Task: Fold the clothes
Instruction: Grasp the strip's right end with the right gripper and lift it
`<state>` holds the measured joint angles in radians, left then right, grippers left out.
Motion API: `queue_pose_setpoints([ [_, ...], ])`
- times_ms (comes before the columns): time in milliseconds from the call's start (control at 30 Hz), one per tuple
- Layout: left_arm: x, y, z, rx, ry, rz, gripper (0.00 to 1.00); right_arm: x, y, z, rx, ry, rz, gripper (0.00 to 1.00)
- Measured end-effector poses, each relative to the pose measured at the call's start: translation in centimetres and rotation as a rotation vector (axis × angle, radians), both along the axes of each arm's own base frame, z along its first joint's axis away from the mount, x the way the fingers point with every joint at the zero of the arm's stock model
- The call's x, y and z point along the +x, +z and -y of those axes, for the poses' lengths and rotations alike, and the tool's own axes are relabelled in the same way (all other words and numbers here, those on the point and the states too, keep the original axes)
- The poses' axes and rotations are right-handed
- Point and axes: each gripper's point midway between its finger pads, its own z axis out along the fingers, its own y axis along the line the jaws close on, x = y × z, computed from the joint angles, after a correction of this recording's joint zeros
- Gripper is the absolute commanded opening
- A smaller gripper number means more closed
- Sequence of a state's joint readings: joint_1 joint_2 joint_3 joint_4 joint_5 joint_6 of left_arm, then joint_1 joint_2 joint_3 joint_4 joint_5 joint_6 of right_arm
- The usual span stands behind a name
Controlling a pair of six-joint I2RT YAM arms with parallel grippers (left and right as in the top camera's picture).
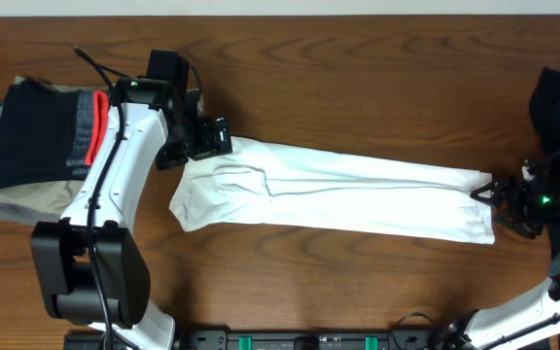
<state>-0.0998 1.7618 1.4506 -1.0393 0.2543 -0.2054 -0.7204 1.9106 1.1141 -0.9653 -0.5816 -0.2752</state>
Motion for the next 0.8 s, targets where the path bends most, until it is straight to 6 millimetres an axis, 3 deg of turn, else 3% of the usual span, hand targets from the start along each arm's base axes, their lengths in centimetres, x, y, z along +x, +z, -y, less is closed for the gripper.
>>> queue_pose_setpoints([
  [167, 0.0, 0.0, 0.0, 0.000, 0.000, 0.000, 0.98, 0.1, -0.2, -1.8, -0.006, 0.039, -0.029, 0.85],
  [267, 0.0, 0.0, 0.0, 0.000, 0.000, 0.000, 0.98, 0.1, -0.5, -2.6, -0.021, 0.055, -0.036, 0.75],
  [400, 0.0, 0.0, 0.0, 0.000, 0.000, 0.000, 0.98, -0.2, -1.0, -2.6, -0.046, 0.042, -0.071, 0.37],
  [600, 0.0, 0.0, 0.0, 0.000, 0.000, -0.001, 0.98, -0.9, -2.1, -2.2, -0.071, 0.003, -0.130, 0.01],
  [800, 0.0, 0.0, 0.0, 0.000, 0.000, -0.001, 0.98, -0.9, -2.1, -1.7, -0.094, -0.026, -0.174, 0.01],
])
